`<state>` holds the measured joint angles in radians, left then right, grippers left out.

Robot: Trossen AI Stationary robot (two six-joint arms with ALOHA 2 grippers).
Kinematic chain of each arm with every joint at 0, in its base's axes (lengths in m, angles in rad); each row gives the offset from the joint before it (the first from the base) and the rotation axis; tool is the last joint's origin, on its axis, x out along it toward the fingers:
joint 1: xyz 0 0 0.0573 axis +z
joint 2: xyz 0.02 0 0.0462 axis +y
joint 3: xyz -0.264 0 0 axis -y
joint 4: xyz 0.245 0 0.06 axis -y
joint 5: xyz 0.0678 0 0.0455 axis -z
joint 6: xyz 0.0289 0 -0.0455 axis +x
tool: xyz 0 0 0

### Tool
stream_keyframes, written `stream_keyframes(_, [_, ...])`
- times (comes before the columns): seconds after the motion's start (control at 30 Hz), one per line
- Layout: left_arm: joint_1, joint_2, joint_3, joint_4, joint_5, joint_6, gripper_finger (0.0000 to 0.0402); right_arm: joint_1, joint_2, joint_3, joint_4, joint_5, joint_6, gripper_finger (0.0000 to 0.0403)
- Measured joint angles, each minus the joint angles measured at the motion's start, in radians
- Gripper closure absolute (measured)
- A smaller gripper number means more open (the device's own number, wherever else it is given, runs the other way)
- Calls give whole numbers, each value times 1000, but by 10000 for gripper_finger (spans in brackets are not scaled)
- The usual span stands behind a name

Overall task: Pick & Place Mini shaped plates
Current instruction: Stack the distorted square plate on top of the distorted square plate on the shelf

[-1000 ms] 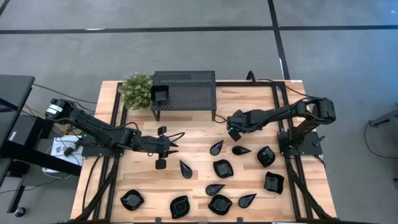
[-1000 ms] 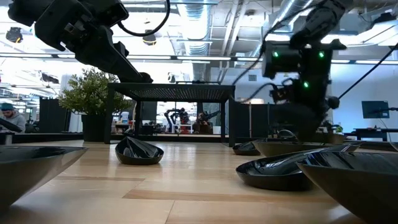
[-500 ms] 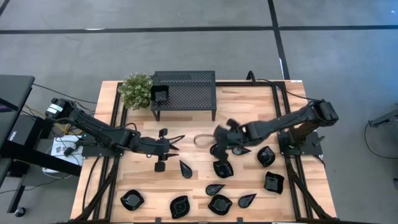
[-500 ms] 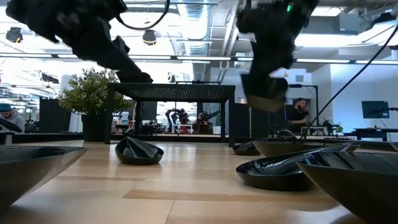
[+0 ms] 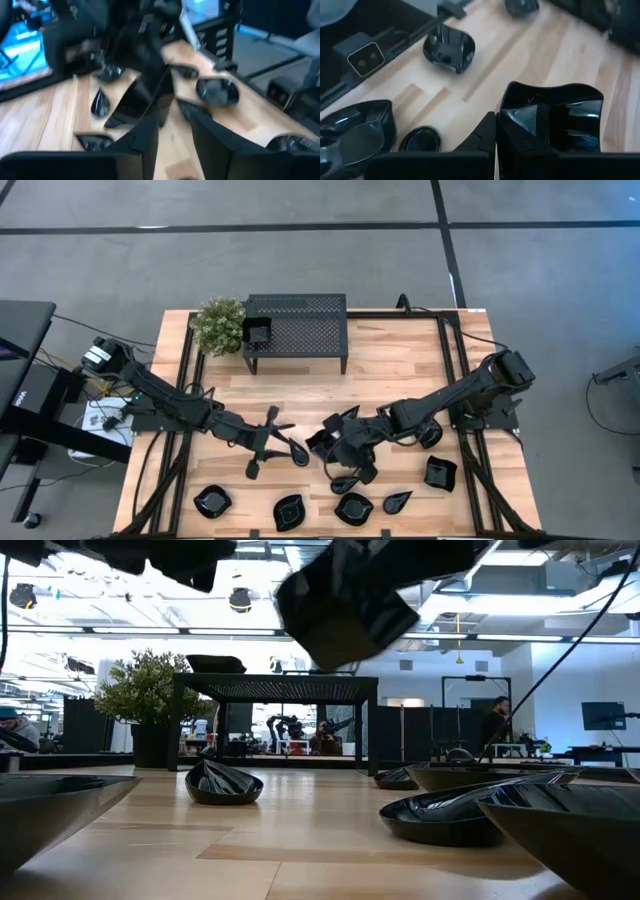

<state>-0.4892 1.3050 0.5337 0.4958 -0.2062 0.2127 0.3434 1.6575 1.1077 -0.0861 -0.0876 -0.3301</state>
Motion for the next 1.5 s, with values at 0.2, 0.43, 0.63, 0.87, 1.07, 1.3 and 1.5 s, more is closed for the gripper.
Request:
stream_keyframes(0.2, [40,66,0,71,10,19,250,-33,24,8,24,-23,-36,402])
stream_keyframes(0.43, [74,113,0,142,87,18,243,-75,49,8,81,-82,-36,402])
stream_keyframes(0.63, [94,132,0,155,88,16,243,-101,51,8,90,-151,-36,402])
stream_keyframes(0.87, [86,130,0,156,89,18,246,-104,51,8,102,-151,-36,403])
stream_keyframes(1.07, [87,130,0,156,88,19,298,-104,51,8,102,-152,-36,403])
stream_keyframes(1.3, [91,130,0,156,96,19,370,-104,51,8,117,-152,-44,403])
stream_keyframes(1.5, [91,130,-1,153,105,19,392,-103,52,5,154,-151,-10,378])
